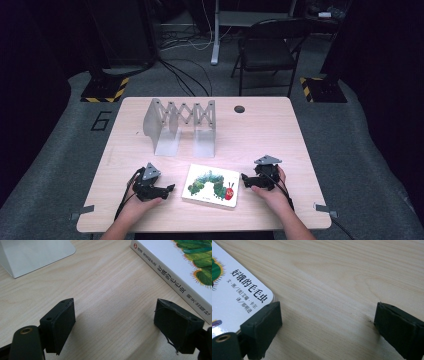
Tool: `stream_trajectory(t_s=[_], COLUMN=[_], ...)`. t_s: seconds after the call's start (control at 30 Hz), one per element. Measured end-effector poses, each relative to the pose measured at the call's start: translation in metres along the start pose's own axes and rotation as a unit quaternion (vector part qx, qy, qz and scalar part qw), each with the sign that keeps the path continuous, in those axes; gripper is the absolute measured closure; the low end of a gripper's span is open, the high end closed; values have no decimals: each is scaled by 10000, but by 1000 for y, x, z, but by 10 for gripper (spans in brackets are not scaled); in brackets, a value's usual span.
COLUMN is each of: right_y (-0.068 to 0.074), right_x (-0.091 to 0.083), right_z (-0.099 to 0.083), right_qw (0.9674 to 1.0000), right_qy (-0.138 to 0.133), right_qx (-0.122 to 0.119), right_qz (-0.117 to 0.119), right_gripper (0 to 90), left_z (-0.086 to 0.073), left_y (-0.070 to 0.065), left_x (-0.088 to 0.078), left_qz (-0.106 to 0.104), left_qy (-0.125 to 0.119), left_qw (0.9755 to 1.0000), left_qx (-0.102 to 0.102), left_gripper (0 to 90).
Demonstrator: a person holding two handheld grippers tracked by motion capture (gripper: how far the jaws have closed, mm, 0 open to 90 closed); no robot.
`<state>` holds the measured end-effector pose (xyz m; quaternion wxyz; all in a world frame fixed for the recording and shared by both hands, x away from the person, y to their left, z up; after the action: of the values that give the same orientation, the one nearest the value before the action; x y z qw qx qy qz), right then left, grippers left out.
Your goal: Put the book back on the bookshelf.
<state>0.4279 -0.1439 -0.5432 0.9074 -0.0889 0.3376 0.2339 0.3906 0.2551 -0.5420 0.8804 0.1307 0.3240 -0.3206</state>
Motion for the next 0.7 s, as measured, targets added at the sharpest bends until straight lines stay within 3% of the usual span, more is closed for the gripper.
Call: stream_trajectory(t_s=[0.43, 0.7], right_y=[2, 3], right_x=[-1, 1], right_z=[-1, 1], right_qw=[10000, 10000], right_qy=[19, 31], right_qx=[69, 68], right_qz=[-18, -3], right_gripper=[74, 52], left_z=[0, -1], left_y=[-3, -3], left_x=[2, 0], left_qz=[65, 39], left_qy=[-83, -47], left_qw=[9998, 9999], left_qx=[-159, -124], left_gripper=[173, 173])
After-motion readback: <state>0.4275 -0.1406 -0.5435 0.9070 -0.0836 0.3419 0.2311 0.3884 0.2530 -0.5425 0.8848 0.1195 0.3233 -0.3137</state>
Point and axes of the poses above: each handheld gripper's, and its own axes: x roughly forward along the jaws, z roughly out of its top, y roughly to its left, the point moved 2 cm from there along x, roughly forward along the jaws, and after that the axes turned 2 degrees about -y, right-handed, at the moved point
